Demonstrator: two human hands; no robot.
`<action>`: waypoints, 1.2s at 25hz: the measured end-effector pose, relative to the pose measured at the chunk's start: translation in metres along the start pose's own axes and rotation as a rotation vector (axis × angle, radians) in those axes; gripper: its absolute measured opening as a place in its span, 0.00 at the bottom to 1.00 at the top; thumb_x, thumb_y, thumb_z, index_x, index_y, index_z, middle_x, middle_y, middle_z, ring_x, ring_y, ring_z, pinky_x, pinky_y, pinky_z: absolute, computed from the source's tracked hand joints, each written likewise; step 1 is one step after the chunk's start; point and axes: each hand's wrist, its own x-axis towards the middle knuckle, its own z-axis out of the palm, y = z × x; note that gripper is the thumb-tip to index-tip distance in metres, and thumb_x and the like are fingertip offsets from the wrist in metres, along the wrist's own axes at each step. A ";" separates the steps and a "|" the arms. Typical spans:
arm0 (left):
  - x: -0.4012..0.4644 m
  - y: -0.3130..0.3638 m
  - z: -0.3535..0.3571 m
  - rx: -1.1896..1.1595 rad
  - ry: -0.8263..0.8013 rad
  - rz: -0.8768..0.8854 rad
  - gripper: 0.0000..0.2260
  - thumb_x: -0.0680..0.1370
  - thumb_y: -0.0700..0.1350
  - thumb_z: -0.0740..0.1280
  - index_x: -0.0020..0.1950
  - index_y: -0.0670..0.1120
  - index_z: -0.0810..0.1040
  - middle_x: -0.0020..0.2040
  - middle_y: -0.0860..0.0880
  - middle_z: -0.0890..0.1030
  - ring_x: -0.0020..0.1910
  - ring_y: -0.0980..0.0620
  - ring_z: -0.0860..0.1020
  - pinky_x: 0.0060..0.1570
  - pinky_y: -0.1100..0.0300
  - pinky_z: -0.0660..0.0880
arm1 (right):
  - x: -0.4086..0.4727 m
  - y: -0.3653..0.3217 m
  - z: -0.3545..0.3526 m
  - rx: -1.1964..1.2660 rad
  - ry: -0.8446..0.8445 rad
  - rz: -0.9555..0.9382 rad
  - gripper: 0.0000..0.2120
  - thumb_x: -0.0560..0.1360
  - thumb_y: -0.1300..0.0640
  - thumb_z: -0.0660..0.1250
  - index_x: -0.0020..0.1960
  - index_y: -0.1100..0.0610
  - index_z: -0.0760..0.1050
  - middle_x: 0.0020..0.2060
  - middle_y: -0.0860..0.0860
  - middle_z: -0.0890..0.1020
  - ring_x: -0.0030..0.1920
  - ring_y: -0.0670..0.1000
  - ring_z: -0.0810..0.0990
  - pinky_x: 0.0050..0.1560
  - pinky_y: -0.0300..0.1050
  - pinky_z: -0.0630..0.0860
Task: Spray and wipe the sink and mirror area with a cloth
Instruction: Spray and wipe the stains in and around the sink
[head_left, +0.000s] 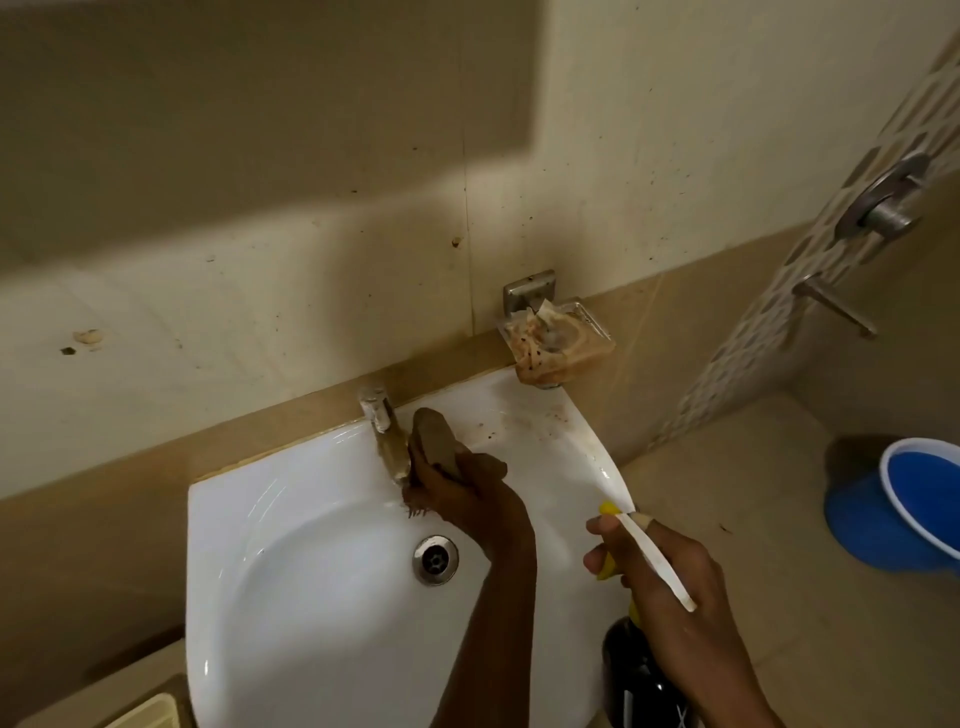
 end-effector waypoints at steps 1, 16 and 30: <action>0.006 0.000 0.009 0.041 0.017 -0.014 0.24 0.80 0.51 0.60 0.76 0.49 0.64 0.72 0.41 0.66 0.68 0.43 0.70 0.67 0.52 0.69 | 0.001 0.001 -0.002 0.024 -0.005 0.011 0.18 0.74 0.44 0.67 0.51 0.57 0.87 0.38 0.52 0.89 0.39 0.45 0.86 0.39 0.29 0.78; 0.001 0.010 0.073 0.662 -0.398 0.049 0.24 0.76 0.48 0.62 0.71 0.43 0.68 0.67 0.40 0.67 0.69 0.37 0.64 0.61 0.40 0.65 | 0.017 0.001 -0.036 0.186 -0.004 0.102 0.23 0.72 0.46 0.74 0.55 0.66 0.85 0.31 0.46 0.88 0.37 0.44 0.87 0.34 0.27 0.77; -0.068 0.014 0.064 0.541 -0.747 0.103 0.22 0.68 0.54 0.62 0.59 0.47 0.79 0.61 0.47 0.69 0.61 0.44 0.70 0.62 0.47 0.65 | -0.012 0.003 -0.067 0.022 0.175 0.041 0.25 0.71 0.31 0.68 0.49 0.52 0.87 0.39 0.46 0.90 0.43 0.43 0.87 0.55 0.50 0.80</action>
